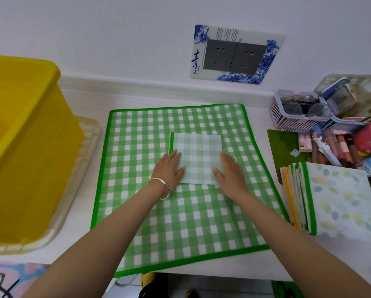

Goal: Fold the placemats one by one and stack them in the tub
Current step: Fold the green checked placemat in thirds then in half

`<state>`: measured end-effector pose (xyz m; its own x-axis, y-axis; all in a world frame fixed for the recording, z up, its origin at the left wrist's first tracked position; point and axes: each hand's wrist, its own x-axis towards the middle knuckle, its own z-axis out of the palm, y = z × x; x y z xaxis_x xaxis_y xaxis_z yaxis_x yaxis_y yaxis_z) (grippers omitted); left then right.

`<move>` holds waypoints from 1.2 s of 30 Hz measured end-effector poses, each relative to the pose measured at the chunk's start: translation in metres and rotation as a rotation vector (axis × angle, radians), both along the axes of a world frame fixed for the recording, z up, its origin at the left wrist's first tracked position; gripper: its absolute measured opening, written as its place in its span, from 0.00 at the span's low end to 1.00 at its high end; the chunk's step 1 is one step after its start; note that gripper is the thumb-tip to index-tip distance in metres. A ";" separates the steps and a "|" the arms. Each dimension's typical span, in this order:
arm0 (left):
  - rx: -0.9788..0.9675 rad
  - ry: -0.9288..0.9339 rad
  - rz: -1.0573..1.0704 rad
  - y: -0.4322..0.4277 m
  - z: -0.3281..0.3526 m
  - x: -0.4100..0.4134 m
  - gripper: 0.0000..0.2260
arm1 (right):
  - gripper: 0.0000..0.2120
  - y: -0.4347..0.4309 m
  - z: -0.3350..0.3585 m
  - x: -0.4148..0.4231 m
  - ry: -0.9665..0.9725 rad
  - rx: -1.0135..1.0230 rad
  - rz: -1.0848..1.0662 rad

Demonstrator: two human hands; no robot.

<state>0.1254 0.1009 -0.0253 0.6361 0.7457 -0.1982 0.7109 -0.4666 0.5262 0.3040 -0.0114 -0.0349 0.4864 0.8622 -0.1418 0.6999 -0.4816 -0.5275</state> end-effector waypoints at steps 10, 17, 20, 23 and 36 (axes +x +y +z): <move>-0.241 -0.171 0.193 0.002 0.014 0.001 0.29 | 0.28 0.034 0.044 0.006 0.788 0.044 -0.621; -0.341 -0.267 0.304 -0.001 0.026 -0.001 0.28 | 0.21 0.033 0.055 -0.007 1.069 0.111 -0.483; -0.408 -0.317 0.326 -0.007 0.037 0.001 0.28 | 0.18 0.023 0.062 -0.010 1.087 0.178 -0.403; -0.503 -0.399 0.351 -0.014 0.051 0.008 0.31 | 0.17 0.006 0.079 -0.003 1.107 0.226 -0.358; -0.845 -0.617 0.243 -0.075 0.117 0.115 0.13 | 0.17 -0.125 0.153 0.111 0.909 0.365 -0.409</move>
<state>0.2401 0.0260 0.0919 0.6560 0.6374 -0.4042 0.2365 0.3350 0.9120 0.4150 -0.1366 0.1183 0.5901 0.7208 -0.3635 -0.2095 -0.2982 -0.9312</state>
